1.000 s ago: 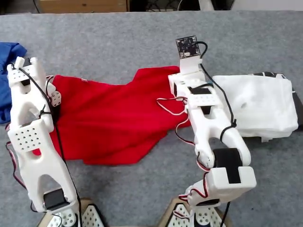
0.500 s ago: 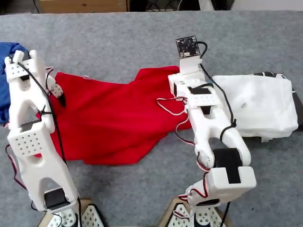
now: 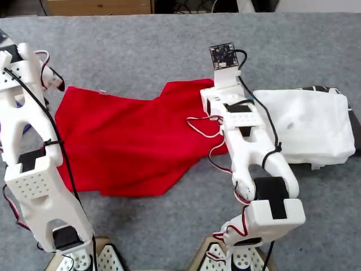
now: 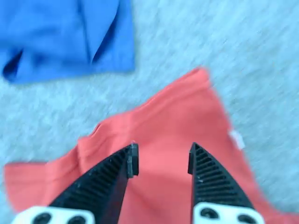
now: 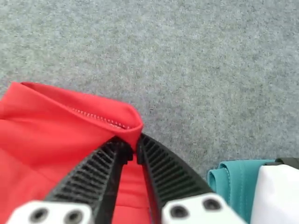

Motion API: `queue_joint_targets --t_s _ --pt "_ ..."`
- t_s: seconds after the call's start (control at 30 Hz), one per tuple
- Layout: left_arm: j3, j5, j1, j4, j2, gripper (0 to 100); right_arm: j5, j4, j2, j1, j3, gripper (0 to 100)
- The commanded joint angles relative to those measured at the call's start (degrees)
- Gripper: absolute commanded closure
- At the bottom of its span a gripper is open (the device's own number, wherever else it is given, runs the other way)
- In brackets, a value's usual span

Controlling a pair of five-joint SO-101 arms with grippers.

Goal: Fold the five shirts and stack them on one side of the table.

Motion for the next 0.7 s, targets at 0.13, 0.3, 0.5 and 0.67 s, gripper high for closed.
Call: queue_joint_targets --t_s 0.13,0.3,0.5,0.67 --pt "-0.22 13.19 4.0 -17.14 2.9 80 -0.18 -0.97 -0.22 0.53 -2.51 98.6" --pt "-4.53 23.21 5.67 -17.85 10.46 76 -0.18 -0.97 -0.22 0.53 -2.51 98.6" --pt "-10.15 28.22 6.46 -18.46 19.34 74 -0.09 -0.97 -0.22 0.53 -2.51 98.6" --pt "-16.4 28.66 6.55 -18.2 26.55 74 -0.09 -0.97 -0.22 0.53 -2.51 98.6"
